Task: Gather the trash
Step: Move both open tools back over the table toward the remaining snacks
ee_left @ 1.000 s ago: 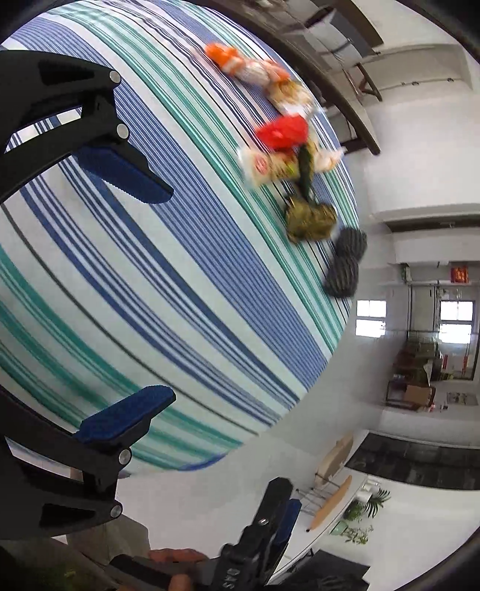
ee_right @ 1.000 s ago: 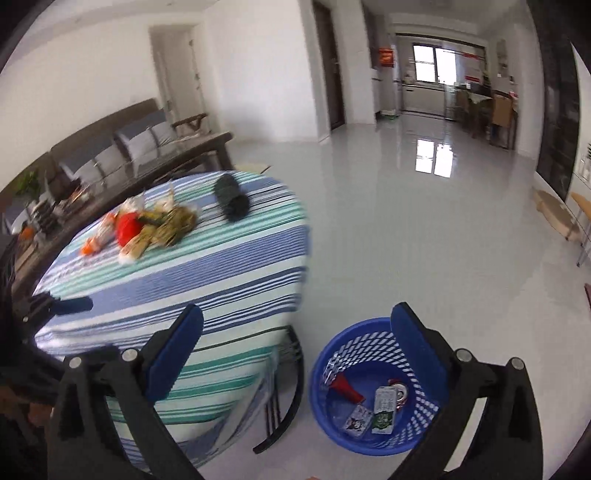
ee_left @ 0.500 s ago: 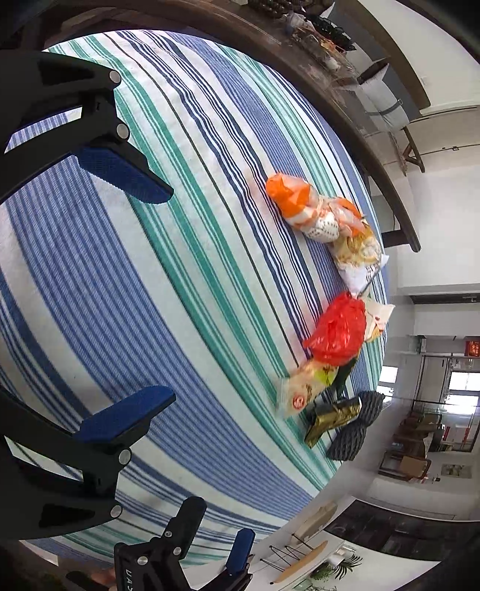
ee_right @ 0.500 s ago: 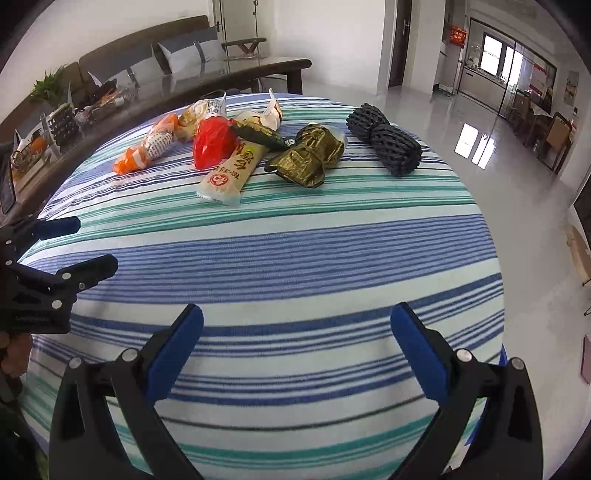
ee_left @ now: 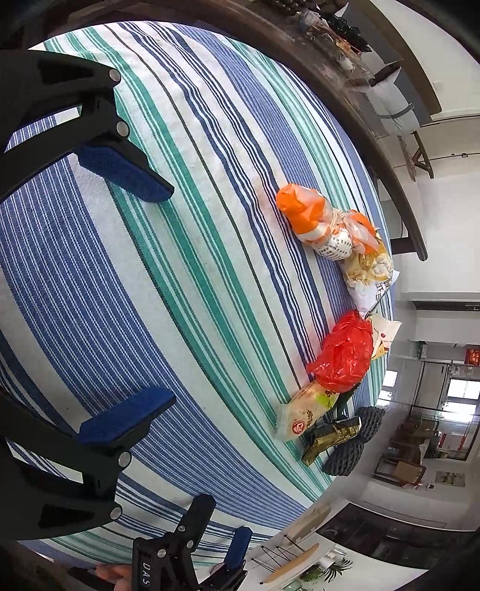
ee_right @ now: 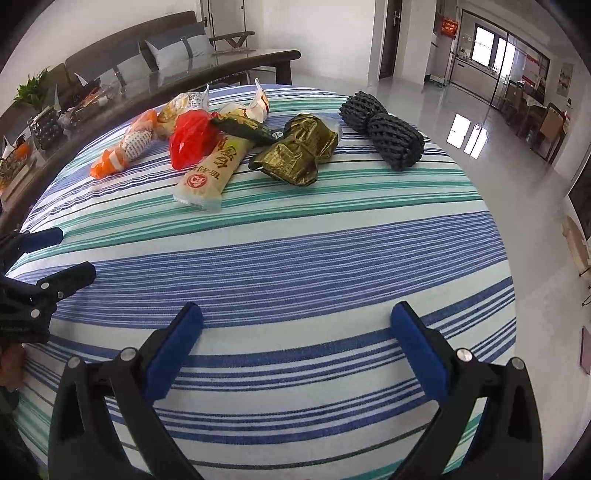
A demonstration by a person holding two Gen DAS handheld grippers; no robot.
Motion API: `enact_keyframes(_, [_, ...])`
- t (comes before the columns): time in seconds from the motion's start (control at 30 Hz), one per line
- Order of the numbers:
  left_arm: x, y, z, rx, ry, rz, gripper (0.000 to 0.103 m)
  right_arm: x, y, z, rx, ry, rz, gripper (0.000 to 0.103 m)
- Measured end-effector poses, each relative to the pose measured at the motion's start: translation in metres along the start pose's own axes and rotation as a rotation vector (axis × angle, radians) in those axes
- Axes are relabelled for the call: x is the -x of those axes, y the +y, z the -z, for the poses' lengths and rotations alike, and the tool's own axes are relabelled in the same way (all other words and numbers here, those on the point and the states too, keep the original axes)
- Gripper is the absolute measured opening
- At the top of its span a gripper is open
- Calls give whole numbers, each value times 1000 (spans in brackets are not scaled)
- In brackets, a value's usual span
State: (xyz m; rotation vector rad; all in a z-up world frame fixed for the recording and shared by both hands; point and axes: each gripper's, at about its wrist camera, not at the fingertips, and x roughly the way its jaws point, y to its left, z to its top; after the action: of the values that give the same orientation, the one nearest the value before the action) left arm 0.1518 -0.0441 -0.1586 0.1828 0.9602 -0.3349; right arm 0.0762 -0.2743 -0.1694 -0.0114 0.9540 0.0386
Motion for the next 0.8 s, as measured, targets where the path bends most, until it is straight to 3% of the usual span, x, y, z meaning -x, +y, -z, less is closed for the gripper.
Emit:
enact_keyframes(0.53, [6,0,7,-29,5,26,99,0,0,1,-1,-1,-2,98])
enact_keyframes(0.8, [33,23,0,-59,-16,88,99,0,0,1,-1,-1,-1,98])
